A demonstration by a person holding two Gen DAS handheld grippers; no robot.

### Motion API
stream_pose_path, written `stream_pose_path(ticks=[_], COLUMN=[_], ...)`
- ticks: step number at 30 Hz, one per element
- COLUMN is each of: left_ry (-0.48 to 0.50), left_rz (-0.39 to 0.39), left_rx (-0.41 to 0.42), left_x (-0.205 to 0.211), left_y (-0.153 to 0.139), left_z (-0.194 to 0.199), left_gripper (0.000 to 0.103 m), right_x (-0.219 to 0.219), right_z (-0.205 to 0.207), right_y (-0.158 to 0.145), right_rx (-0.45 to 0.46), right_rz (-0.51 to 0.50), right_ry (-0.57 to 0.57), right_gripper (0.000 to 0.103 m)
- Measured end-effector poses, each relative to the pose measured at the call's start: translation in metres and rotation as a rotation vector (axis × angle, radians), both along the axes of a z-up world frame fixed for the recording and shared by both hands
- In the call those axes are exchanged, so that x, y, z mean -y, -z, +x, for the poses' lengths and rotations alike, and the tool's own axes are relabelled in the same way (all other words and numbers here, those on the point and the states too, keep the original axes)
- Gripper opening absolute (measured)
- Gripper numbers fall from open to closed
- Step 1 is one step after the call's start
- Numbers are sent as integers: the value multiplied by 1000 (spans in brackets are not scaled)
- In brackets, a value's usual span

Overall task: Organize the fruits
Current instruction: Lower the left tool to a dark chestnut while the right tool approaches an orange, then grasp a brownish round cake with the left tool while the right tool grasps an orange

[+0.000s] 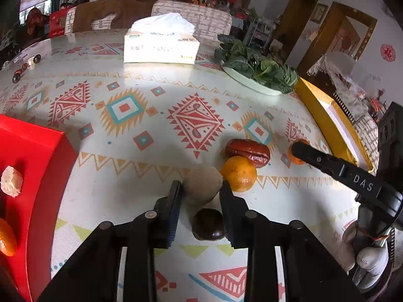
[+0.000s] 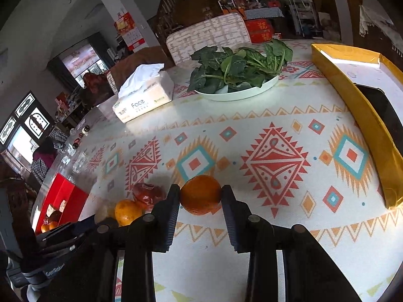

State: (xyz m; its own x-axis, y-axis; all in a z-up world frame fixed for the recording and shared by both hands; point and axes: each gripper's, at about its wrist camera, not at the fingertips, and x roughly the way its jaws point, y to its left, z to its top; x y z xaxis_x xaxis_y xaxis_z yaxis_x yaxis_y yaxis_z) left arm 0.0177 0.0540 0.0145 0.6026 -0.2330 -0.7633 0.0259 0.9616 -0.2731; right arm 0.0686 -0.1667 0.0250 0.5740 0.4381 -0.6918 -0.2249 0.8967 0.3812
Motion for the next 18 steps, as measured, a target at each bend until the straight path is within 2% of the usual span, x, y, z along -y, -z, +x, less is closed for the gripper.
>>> stream_pose_path(ticks=[6, 12, 15, 18], left_ry=[-55, -114, -188, -284], left_rz=[-43, -71, -98, -72], left_rx=[53, 140, 183, 220], left_x=[-15, -38, -63, -92], left_y=[-17, -46, -58, -68], left_z=[-14, -54, -82, -110], left_gripper=[28, 28, 28, 28], right_x=[0, -4, -6, -8], right_z=[-1, -5, -7, -10], right_y=[-1, -3, -6, -6], right_rx=[5, 14, 26, 31], right_rz=[5, 7, 5, -3], right_ry=[-7, -22, -28, -34], right_gripper=[37, 37, 37, 37])
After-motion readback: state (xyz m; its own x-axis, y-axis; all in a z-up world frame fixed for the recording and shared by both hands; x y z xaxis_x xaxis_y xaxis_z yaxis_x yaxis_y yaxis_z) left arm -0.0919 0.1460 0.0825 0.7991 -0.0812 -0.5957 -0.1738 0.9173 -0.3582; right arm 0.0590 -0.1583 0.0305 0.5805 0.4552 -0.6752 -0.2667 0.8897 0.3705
